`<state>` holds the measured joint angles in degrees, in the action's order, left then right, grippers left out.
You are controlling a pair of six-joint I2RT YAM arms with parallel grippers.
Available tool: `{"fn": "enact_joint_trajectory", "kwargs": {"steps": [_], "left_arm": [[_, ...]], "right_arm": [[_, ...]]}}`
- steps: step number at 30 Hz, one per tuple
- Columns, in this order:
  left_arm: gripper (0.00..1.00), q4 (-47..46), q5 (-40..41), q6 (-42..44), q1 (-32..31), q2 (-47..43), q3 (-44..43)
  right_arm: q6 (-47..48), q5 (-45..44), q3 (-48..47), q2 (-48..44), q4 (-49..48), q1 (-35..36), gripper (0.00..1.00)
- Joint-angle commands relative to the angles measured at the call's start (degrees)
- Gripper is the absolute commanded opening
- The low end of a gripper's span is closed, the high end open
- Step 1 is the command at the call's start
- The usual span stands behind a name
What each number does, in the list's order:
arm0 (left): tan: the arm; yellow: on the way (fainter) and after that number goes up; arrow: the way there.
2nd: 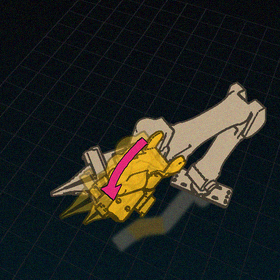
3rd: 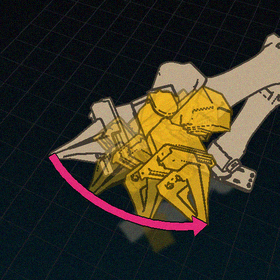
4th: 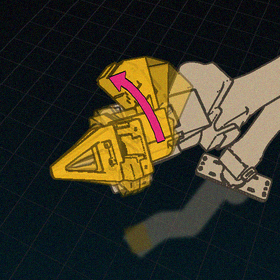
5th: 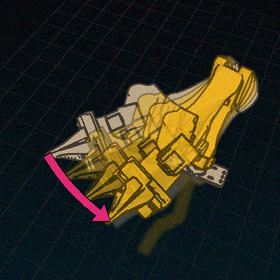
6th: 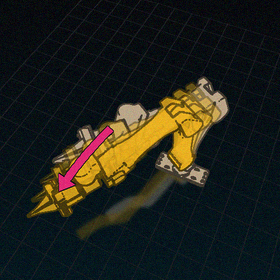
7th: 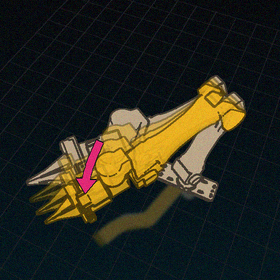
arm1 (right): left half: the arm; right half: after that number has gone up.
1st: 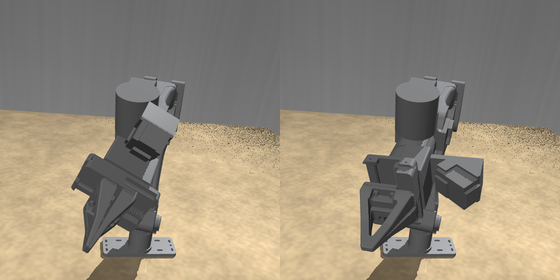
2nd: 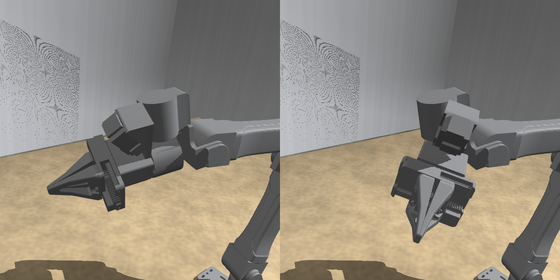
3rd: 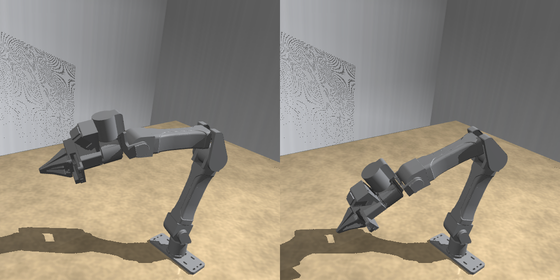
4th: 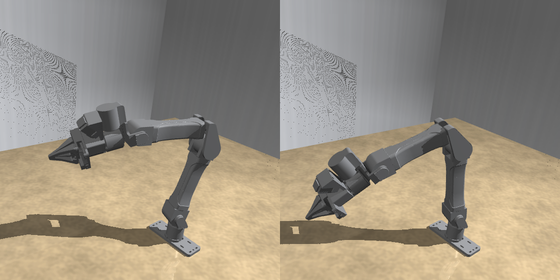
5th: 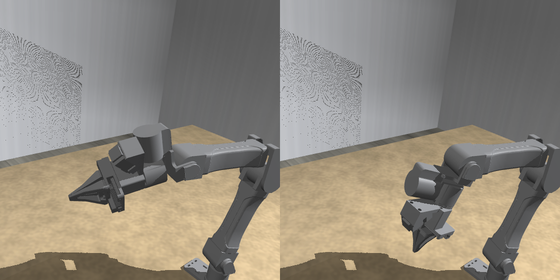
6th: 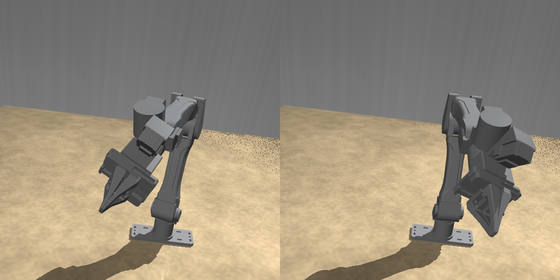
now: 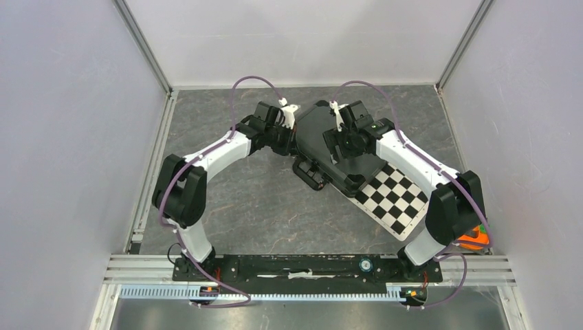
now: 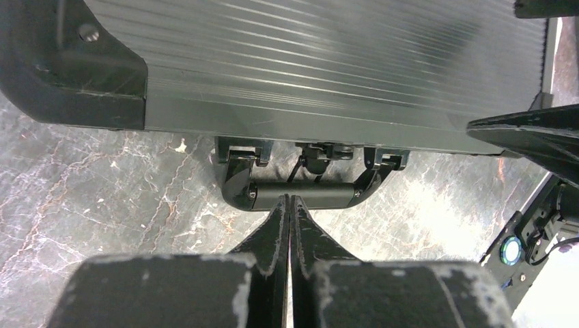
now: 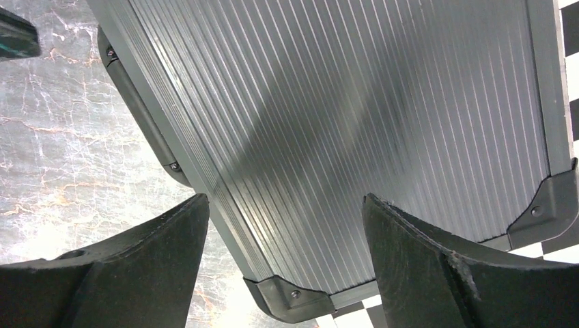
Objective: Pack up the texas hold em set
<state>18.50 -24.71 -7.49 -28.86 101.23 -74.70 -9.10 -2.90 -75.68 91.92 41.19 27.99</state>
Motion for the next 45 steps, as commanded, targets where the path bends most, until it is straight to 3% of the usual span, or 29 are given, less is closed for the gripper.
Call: {"fn": "enact_joint_trajectory", "kwargs": {"steps": [1, 6, 11, 13, 19, 23, 33, 45], "left_arm": [[0.05, -1.5, -2.3, -2.5, -0.2, 1.4, 0.0], [0.17, -4.0, -3.2, -4.1, -0.1, 2.2, 2.3], [0.47, -3.8, -1.6, -6.1, -0.1, 3.5, 2.7], [0.52, -2.9, -0.6, -7.1, 0.2, 4.5, 2.1], [0.55, -3.9, 1.6, -12.3, 1.9, 5.2, 3.5], [0.55, -12.0, 0.4, -18.8, 5.8, 0.1, 11.5], [0.57, -11.1, -0.5, -20.1, 7.3, -3.4, 16.2], [0.59, -7.0, 1.7, -18.9, 8.7, -11.2, 16.9]], "right_arm": [[1.1, 1.2, -0.4, -1.5, -1.4, 0.0, 0.88], [0.1, 0.9, -0.7, -1.4, -2.4, 2.0, 0.86], [-2.2, -1.3, -3.8, 1.2, -2.2, 6.9, 0.84], [-0.5, -3.7, -5.1, 1.8, -2.0, 9.7, 0.83], [3.2, -8.6, -5.5, 4.2, -2.2, 12.6, 0.85], [6.2, -13.8, -5.0, 6.7, -4.1, 14.5, 0.87], [7.6, -19.1, -3.3, 13.5, -8.0, 19.3, 0.91], [2.5, -25.9, 9.7, 15.9, -19.1, 25.0, 0.90]]}}
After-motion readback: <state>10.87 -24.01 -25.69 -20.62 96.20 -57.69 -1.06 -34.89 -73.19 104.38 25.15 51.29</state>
